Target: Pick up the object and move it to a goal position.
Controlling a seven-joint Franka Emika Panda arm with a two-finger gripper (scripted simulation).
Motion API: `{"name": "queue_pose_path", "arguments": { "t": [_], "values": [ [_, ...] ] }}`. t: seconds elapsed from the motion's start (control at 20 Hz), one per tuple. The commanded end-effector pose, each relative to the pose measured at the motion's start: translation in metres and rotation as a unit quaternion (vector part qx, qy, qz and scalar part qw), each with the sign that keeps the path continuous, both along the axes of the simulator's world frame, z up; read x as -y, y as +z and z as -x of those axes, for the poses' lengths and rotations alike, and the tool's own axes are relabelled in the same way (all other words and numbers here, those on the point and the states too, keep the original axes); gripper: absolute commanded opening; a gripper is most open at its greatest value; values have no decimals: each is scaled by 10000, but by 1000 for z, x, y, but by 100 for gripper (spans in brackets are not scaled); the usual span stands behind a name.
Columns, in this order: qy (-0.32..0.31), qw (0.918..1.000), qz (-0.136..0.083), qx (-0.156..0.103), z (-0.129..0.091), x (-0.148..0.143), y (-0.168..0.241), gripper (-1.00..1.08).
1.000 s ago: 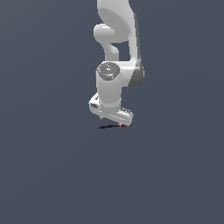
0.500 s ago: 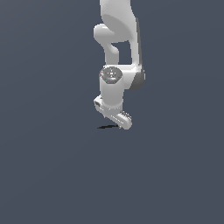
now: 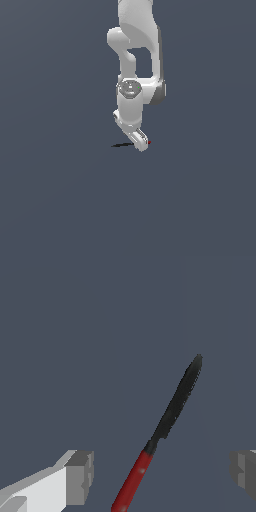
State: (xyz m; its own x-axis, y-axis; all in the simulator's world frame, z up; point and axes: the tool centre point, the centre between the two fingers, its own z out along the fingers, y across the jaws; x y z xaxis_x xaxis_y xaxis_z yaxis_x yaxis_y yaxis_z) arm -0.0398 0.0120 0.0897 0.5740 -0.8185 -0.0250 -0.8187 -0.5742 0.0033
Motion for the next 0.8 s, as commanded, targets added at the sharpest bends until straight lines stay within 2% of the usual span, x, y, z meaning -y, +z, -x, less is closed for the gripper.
{"name": "queue_pose_path", "arguments": {
  "t": [0.0, 0.25, 0.75],
  "values": [
    [-351, 9994, 13, 5, 3, -1, -5, 100],
    [-1035, 9946, 42, 17, 10, -4, -14, 100],
    [-2076, 9782, 92, 46, 20, -6, -27, 100]
  ]
}}
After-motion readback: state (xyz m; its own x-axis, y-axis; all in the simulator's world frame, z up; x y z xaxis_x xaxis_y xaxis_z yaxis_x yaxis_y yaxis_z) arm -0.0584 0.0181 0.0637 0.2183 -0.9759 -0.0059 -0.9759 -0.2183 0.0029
